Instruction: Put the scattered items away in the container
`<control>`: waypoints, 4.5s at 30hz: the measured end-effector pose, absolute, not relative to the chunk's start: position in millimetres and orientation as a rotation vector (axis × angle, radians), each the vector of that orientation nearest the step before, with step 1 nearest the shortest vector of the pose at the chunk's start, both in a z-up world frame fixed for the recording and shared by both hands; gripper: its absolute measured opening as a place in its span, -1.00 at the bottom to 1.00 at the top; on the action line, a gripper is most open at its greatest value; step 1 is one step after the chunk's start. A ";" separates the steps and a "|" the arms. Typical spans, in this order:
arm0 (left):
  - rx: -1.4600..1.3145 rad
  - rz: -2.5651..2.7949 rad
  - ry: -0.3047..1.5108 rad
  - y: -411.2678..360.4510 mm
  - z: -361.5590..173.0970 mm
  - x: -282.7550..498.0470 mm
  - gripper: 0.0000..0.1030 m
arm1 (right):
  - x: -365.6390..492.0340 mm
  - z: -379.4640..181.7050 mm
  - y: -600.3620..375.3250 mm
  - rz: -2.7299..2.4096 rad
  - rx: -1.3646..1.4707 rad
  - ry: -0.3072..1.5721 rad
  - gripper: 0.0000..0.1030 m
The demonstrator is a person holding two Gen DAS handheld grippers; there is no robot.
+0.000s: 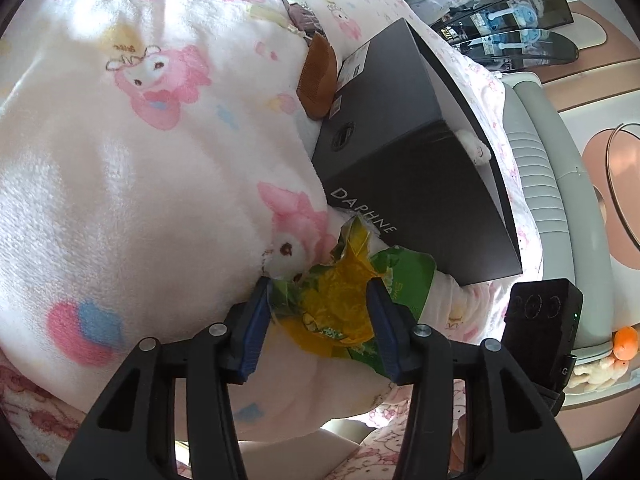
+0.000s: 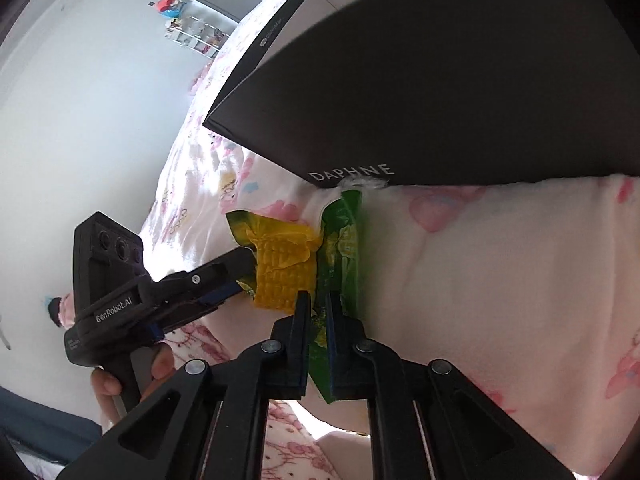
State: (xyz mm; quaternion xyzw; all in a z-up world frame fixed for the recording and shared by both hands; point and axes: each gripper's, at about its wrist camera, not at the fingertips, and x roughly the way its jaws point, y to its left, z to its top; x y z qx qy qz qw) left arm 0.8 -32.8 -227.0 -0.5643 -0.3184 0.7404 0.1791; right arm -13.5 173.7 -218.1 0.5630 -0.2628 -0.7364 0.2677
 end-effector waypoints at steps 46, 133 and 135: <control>-1.465 2.050 -1.043 -42.7 -229.7 19.9 -0.12 | 3.3 -210.0 120.9 -2.033 1.340 -0.690 -0.44; -1.474 2.057 -0.566 178.1 -138.3 -148.3 -0.19 | -37.3 -82.1 341.5 -2.595 1.198 -0.722 -0.45; -1.424 2.067 -0.536 169.8 -124.1 -133.6 -0.19 | -29.6 -75.3 334.9 -2.607 1.191 -0.688 -0.45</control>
